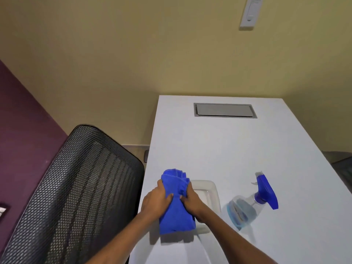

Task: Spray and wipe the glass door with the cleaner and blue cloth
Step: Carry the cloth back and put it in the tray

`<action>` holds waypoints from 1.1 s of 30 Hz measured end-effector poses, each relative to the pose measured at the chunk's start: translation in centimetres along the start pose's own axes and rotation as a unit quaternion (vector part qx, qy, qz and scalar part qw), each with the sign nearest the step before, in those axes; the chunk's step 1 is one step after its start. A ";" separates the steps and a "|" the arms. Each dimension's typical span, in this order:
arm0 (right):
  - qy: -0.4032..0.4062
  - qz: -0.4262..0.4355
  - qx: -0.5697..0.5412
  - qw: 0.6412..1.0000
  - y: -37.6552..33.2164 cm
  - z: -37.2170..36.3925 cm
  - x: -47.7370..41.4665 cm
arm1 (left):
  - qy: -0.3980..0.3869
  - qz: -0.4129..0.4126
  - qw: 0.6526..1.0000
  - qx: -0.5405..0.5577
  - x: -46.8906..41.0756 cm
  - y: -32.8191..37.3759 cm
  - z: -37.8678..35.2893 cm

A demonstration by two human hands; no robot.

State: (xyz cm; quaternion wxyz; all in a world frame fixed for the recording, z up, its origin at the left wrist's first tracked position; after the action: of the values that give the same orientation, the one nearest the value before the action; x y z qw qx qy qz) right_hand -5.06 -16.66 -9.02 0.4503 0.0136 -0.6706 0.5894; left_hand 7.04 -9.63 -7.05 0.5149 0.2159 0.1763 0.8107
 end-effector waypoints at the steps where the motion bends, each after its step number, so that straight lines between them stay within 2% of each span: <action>1: 0.001 -0.011 0.005 1.000 0.5 -0.1 -0.5 | 0.008 -0.004 1.000 -0.012 0.0 0.1 -0.2; 5: 0.018 -0.077 -0.021 0.997 1.6 -0.2 -1.6 | 0.000 -0.029 0.993 -0.114 0.2 0.8 -1.0; 8: 0.045 -0.077 0.033 0.995 1.9 0.1 -1.8 | -0.026 -0.063 0.971 -0.230 0.2 1.6 -1.3; 10: 0.057 -0.082 0.072 0.992 1.9 0.3 -2.1 | -0.002 -0.134 0.951 -0.279 0.2 2.9 -0.6; 12: 0.070 -0.095 0.123 0.985 2.1 0.3 -2.6 | 0.064 -0.216 0.918 -0.325 0.7 4.4 -0.1; 14: 0.084 -0.118 0.155 0.977 2.6 0.3 -2.9 | 0.080 -0.271 0.903 -0.323 0.8 5.1 -0.6; 18: 0.111 -0.121 0.196 0.967 3.5 0.0 -3.2 | 0.024 -0.328 0.902 -0.279 1.3 5.0 -2.0; 20: 0.126 -0.114 0.205 0.964 3.6 0.1 -3.1 | 0.000 -0.315 0.914 -0.256 1.4 4.4 -2.2; 22: 0.126 -0.099 0.203 0.966 3.7 0.1 -3.0 | -0.023 -0.289 0.913 -0.285 1.4 3.8 -2.8; 26: 0.140 -0.096 0.204 0.964 3.9 0.3 -2.3 | -0.134 -0.230 0.905 -0.332 0.9 3.3 -4.9; 28: 0.213 -0.102 0.213 0.948 3.7 1.0 -1.5 | -0.169 -0.207 0.903 -0.335 0.9 3.4 -5.3; 30: 0.288 -0.045 0.253 0.923 2.4 1.5 -0.2 | -0.180 -0.178 0.913 -0.320 1.0 3.3 -5.6; 31: 0.308 -0.003 0.279 0.909 1.6 1.5 0.4 | -0.183 -0.163 0.919 -0.310 1.1 3.1 -5.6; 33: 0.290 0.058 0.370 0.881 0.4 0.9 1.2 | -0.194 -0.145 0.918 -0.315 1.4 2.9 -6.0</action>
State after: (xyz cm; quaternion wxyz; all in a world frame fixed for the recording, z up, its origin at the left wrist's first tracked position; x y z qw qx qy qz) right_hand -6.52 -16.68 -8.54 0.5518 -0.0314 -0.2426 0.7973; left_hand 1.13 -9.96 -10.36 0.6923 0.1677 -0.1619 0.6829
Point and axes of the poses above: each hand's wrist, its own x-axis away from the middle knuckle, its own z-axis out of the back of the hand, y = z × x, the point moved 6 cm from there along -x, towards the middle knuckle, and after that the axes turned 10 degrees about -z, right-handed, at the moved point
